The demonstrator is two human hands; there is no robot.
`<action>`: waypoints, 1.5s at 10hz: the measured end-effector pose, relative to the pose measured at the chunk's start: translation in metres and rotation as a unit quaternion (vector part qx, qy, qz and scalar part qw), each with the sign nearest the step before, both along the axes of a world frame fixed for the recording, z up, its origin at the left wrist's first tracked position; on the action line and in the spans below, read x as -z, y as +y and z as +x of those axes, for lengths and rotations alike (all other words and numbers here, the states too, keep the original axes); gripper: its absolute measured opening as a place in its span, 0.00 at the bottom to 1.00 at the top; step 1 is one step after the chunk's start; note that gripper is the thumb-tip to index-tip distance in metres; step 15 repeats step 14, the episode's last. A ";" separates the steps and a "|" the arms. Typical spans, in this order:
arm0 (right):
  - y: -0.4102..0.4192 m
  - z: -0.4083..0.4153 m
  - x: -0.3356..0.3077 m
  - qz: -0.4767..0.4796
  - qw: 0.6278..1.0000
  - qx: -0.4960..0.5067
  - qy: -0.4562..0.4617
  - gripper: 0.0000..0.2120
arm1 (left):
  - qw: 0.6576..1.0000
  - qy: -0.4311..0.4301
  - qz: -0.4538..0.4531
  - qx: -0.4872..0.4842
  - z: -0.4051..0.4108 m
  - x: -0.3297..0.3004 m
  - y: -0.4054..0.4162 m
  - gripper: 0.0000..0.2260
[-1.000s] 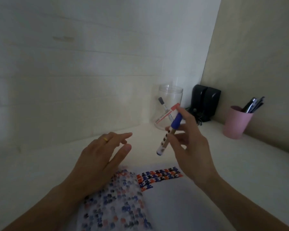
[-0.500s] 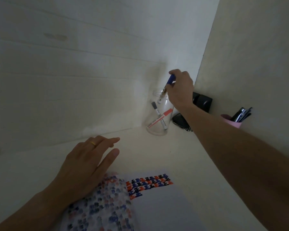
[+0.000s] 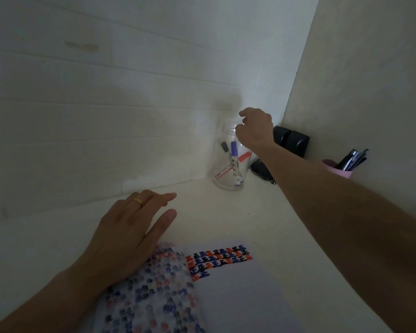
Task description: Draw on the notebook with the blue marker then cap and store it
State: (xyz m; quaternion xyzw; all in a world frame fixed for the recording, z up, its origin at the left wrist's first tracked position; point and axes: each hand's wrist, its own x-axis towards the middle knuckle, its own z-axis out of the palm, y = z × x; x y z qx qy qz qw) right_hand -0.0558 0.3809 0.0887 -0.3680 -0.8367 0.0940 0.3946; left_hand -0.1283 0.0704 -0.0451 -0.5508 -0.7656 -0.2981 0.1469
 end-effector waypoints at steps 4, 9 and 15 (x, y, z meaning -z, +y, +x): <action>-0.131 0.098 0.086 0.027 0.993 -0.114 -0.006 0.11 | 0.999 -0.003 -0.016 0.041 -0.001 -0.004 -0.007 0.24; -0.170 0.140 0.149 -0.005 0.964 -0.170 -0.206 0.15 | 0.977 -0.006 -0.131 0.167 0.001 -0.002 -0.007 0.16; -0.175 0.141 0.129 -0.027 0.980 -0.184 -0.076 0.14 | 0.977 0.012 -0.117 0.179 0.000 0.000 -0.006 0.16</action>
